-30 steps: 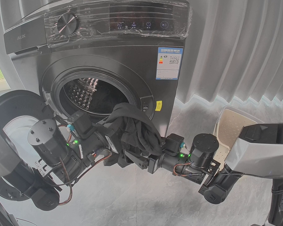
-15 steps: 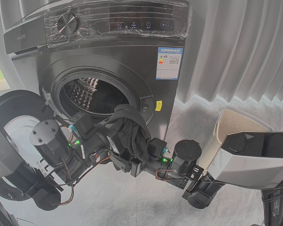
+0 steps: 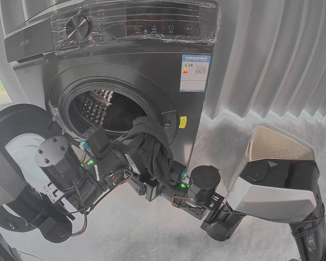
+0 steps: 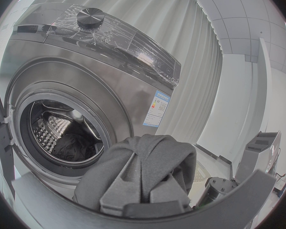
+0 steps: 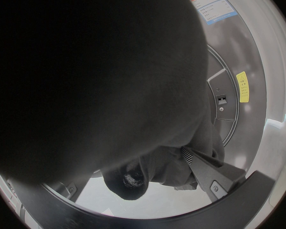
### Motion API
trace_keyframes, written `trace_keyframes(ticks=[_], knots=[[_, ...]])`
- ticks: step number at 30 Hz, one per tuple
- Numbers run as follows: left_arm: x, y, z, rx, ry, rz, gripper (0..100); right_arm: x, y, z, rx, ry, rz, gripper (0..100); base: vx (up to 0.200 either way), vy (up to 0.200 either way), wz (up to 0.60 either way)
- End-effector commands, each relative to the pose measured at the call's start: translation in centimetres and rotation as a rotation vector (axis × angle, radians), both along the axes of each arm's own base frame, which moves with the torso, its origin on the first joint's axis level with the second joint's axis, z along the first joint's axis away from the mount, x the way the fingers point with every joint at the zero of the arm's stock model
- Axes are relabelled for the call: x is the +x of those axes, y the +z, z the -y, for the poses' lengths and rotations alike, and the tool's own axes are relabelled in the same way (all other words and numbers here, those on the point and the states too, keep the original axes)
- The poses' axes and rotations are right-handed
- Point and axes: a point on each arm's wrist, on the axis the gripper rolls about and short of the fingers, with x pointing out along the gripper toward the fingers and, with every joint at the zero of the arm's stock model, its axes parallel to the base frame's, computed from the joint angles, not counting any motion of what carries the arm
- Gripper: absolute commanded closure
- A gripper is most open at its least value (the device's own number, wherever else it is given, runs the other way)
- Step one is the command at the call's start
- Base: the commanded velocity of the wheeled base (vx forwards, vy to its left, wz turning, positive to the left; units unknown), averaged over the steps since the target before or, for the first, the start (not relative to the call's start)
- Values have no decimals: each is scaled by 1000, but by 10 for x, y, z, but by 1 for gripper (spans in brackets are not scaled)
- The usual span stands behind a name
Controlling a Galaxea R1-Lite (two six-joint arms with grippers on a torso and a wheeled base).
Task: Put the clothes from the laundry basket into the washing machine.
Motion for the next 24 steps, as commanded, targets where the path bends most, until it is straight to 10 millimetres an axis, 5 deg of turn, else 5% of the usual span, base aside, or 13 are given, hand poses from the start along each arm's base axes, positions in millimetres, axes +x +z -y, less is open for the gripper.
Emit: trace_keyframes(ticks=[1, 2, 3, 17, 24], knots=[[-1, 1, 1, -5, -4, 3, 100, 3, -1, -3, 12, -3, 4, 0, 0, 0, 0], [-1, 1, 1, -4, -4, 1, 100, 4, 0, -3, 13, -6, 5, 0, 0, 0, 0], [-1, 1, 2, -4, -8, 1, 100, 4, -1, -3, 12, -6, 4, 100, 0, 0, 0], [3, 2, -4, -15, 23, 0, 100, -4, 6, 9, 4, -11, -20, 100, 0, 0, 0], [27, 0, -30, -18, 140, -1, 100, -58, 33, 44, -69, 57, -70, 100, 0, 0, 0]])
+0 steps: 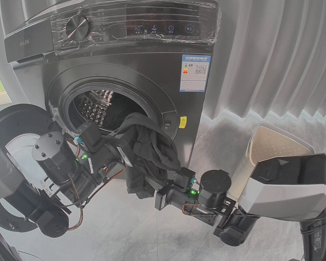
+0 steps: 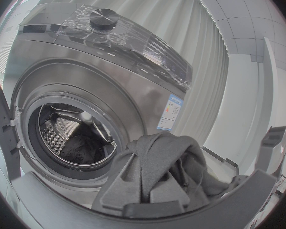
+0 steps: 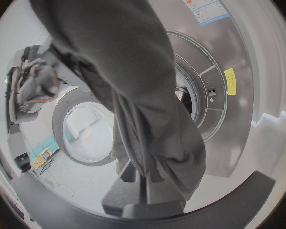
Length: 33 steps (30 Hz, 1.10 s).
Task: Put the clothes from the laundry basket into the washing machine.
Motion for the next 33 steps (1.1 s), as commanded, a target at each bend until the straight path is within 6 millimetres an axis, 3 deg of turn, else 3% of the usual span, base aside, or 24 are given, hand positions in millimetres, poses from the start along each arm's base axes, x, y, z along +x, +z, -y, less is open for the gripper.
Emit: trace_keyframes(ticks=[1, 7, 13, 25, 33], knots=[[18, -4, -18, 1, 87, -7, 100, -44, 34, 28, -26, 67, -10, 100, 0, 0, 0], [19, -11, -18, 17, 88, -28, 100, -76, 53, 45, -43, 144, 9, 100, 0, 0, 0], [17, -20, -17, 39, 79, -59, 100, -87, 66, 56, -37, 185, 41, 100, 0, 0, 0], [10, -26, -10, 53, 45, -81, 100, -84, 71, 58, -23, 177, 56, 100, 0, 0, 0], [4, -31, -13, 78, 32, -104, 100, -76, 96, 55, 56, 159, 128, 100, 0, 0, 0]])
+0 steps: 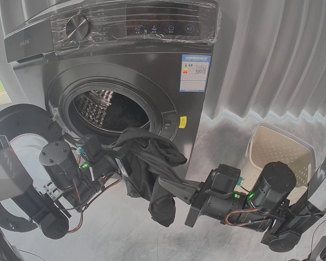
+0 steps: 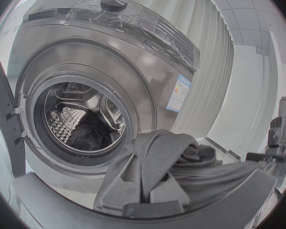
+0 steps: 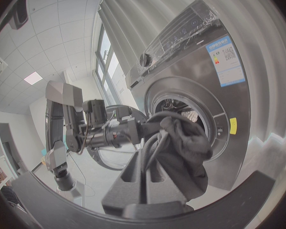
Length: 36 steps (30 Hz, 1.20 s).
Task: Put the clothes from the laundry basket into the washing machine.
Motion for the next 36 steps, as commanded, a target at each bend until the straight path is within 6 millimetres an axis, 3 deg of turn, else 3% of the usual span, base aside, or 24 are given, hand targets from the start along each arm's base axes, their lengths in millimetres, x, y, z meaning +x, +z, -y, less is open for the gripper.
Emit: trace_keyframes(ticks=[1, 5, 12, 13, 25, 30, 36], knots=[[-4, -4, -1, 12, -10, -17, 100, 3, 14, -1, 48, -6, 37, 100, 0, 0, 0], [-12, -14, -5, 48, -51, -60, 100, 16, 26, 1, 91, -42, 70, 100, 0, 0, 0], [-12, -13, -4, 46, -64, -54, 100, 13, 25, -1, 89, -33, 66, 100, 0, 0, 0], [-12, -12, -3, 39, -69, -52, 0, 12, 25, -1, 88, -31, 65, 100, 0, 0, 0], [-4, 7, 2, -30, -62, 12, 0, 11, 21, 0, 75, -31, 54, 100, 0, 0, 0], [-13, 24, -1, -112, -81, 28, 0, 16, 19, 3, 69, -49, 49, 100, 0, 0, 0], [-24, 25, -8, -115, -102, 19, 0, 16, 22, 3, 78, -48, 55, 100, 0, 0, 0]])
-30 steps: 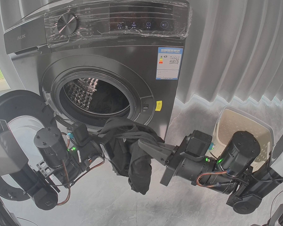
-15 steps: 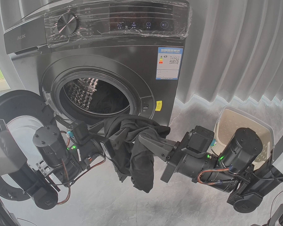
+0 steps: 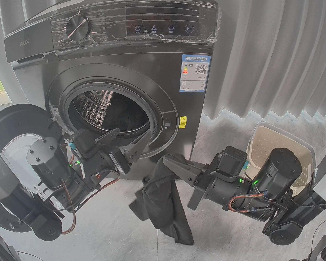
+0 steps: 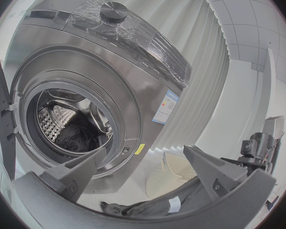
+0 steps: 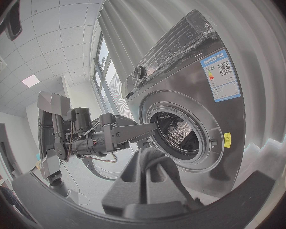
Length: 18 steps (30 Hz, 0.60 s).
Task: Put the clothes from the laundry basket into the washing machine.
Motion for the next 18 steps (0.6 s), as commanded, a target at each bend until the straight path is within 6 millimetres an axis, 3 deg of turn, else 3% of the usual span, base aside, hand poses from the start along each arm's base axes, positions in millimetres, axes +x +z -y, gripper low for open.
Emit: trace_keyframes(ticks=[1, 9, 13, 18], knots=[[-12, 7, -10, -4, -40, 16, 0, 1, 4, -1, 13, -1, 10, 100, 0, 0, 0], [-23, 3, -20, 26, -109, 1, 0, 5, 18, -5, 58, -2, 54, 100, 0, 0, 0], [-32, -5, -28, 82, -155, -10, 0, 5, 40, -6, 121, -2, 110, 100, 0, 0, 0], [-46, -16, -33, 154, -249, -27, 0, 4, 55, -6, 163, 1, 147, 100, 0, 0, 0]])
